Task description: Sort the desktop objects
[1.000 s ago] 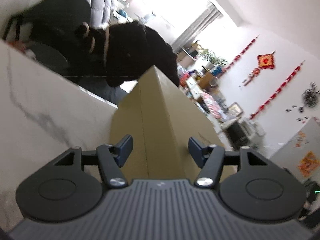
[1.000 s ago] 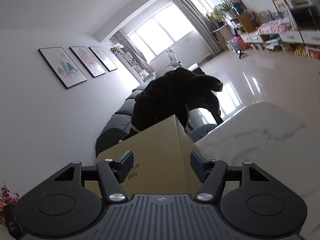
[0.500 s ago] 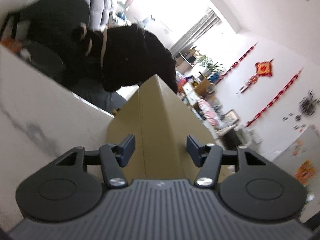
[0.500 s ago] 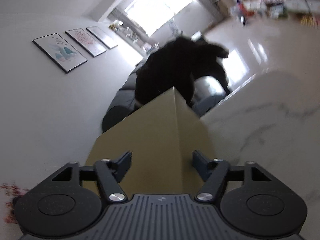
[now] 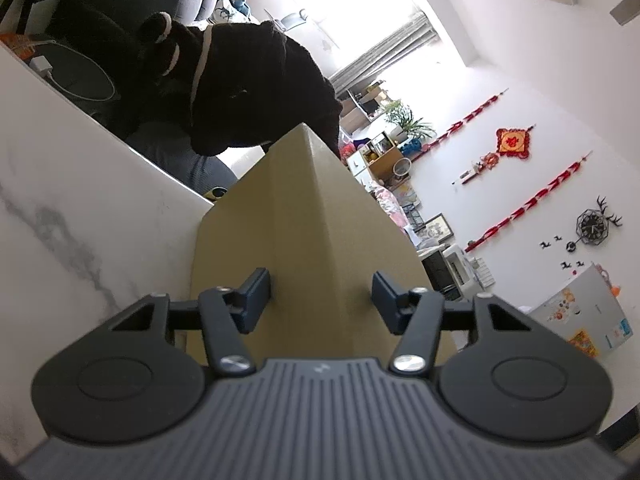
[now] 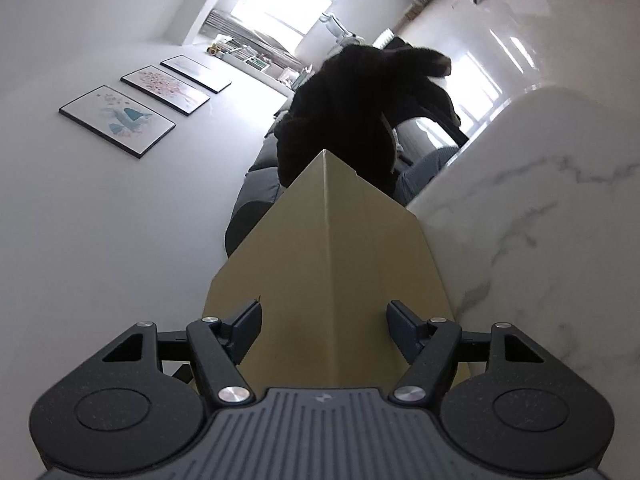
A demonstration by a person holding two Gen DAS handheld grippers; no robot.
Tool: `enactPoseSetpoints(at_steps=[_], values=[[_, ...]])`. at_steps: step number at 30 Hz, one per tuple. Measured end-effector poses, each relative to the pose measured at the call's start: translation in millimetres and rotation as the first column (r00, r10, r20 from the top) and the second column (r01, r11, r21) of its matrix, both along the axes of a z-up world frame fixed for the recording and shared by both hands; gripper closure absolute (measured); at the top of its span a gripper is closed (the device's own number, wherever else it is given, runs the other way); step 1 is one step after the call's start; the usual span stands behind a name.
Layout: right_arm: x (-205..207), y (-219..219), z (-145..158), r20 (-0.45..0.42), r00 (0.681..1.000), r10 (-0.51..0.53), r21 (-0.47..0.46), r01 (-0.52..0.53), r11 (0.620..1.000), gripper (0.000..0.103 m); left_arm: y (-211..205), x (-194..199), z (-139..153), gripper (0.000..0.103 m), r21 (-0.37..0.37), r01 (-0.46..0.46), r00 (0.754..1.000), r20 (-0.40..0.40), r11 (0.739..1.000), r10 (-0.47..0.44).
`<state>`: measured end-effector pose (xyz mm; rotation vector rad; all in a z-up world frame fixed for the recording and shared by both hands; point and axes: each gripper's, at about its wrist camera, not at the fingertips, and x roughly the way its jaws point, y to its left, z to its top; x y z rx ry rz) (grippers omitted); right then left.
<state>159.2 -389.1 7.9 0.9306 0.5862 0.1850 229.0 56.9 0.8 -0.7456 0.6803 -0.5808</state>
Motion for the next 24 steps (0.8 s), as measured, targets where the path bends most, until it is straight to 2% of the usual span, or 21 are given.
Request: enactPoseSetpoints(at_steps=[5, 9, 14, 20, 22, 24], values=[[5, 6, 9, -0.035, 0.999, -0.001, -0.058, -0.001, 0.998, 0.031, -2, 6, -4, 0.048, 0.002, -0.018, 0.999, -0.037, 1.0, 0.018], [7, 5, 4, -0.065, 0.998, -0.014, -0.054, 0.01, 0.998, 0.032, -5, 8, -6, 0.046, 0.034, -0.02, 0.999, -0.04, 0.999, 0.022], [8, 12, -1, -0.082, 0.996, -0.036, -0.125, 0.025, 0.992, 0.031, -4, 6, -4, 0.043, 0.088, -0.033, 0.999, -0.032, 0.996, 0.036], [-1, 25, 17, 0.008, 0.997, -0.076, -0.256, 0.076, 0.964, 0.024, -11, -4, 24, 0.034, 0.171, -0.094, 0.994, 0.076, 0.981, 0.082], [-3, 32, 26, 0.054, 0.995, -0.08, -0.312, 0.093, 0.945, 0.022, -20, -5, 39, 0.027, 0.208, -0.103, 0.988, 0.134, 0.973, 0.076], [-1, 42, 35, 0.085, 0.994, -0.072, -0.368, 0.098, 0.925, 0.019, -32, -4, 49, 0.025, 0.249, -0.101, 0.982, 0.178, 0.963, 0.056]])
